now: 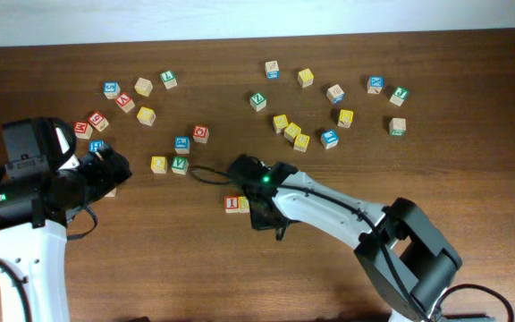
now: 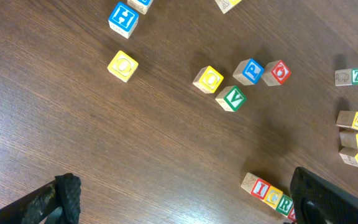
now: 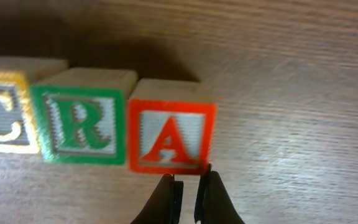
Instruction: Spell out ICRA
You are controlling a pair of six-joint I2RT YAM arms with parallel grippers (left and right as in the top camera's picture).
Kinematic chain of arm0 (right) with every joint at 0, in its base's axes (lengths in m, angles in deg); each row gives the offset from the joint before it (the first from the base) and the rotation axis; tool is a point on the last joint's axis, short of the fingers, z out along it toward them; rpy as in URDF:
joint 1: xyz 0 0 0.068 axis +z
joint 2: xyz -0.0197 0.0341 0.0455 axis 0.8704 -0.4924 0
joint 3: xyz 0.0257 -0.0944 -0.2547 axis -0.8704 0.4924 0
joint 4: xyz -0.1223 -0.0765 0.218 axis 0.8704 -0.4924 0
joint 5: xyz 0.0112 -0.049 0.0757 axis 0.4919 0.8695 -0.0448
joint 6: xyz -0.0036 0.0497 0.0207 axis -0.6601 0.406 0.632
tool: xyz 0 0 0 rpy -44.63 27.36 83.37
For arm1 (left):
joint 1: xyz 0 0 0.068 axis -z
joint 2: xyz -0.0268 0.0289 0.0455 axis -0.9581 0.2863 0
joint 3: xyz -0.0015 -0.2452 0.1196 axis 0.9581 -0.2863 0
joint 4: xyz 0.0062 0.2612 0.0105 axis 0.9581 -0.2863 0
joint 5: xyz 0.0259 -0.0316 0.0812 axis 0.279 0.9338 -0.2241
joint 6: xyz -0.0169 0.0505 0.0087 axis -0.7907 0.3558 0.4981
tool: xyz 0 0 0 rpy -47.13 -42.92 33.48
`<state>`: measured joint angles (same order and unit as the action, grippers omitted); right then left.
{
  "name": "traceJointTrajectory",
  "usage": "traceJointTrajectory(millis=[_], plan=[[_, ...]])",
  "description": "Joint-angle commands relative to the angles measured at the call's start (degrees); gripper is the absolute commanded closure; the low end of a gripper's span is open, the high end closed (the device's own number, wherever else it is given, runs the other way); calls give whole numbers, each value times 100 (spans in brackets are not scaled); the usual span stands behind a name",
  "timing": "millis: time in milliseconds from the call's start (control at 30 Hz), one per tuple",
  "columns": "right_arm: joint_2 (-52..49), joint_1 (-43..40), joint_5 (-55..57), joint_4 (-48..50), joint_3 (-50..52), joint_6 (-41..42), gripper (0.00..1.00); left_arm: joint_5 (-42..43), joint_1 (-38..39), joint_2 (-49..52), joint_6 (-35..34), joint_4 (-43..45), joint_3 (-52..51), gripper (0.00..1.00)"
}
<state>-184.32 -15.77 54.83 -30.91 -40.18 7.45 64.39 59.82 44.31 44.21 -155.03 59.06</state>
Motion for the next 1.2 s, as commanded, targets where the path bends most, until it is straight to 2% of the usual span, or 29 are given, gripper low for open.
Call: traceJointTrajectory(millis=[0, 400, 533, 600, 667, 733, 767, 867, 900, 1000, 1067, 1167], plan=[[-39, -42, 44, 2, -35, 48, 95, -4, -24, -72, -15, 9, 63, 1], [-39, -48, -83, 173, -35, 48, 95, -4, -24, -72, -15, 9, 63, 1], [-39, -125, -81, -247, -337, 46, 96, 0, -24, -72, -15, 7, 63, 1], [-39, -369, -83, -691, -684, 44, 96, 278, -13, -72, -7, -81, 63, 1], [-39, -732, -83, -1049, -861, 22, 96, 511, 149, -52, 184, -140, 37, 16], [-39, -1193, -267, -1102, -863, -435, 96, 509, 568, 151, 179, -140, -76, 54], [-39, -1443, -501, -1095, -863, -612, 96, 509, 857, 385, 151, -63, -188, 69], [-39, -1631, -603, -1025, -861, -756, 96, 520, 1384, 1106, 63, 149, -271, 73], [-39, -1624, -623, -758, -861, -881, 96, 520, 1469, 1320, -142, 308, -271, 98], [-39, -1626, -647, -87, -861, -883, 96, 496, 1731, 1849, -275, 404, -310, 100], [-39, -1620, -852, 758, -887, -1447, 96, 490, 1967, 2312, -273, 435, -341, 100], [-39, -1620, -1384, 1534, -887, -1462, 96, 26, 1971, 2583, -542, 452, -341, 100]])
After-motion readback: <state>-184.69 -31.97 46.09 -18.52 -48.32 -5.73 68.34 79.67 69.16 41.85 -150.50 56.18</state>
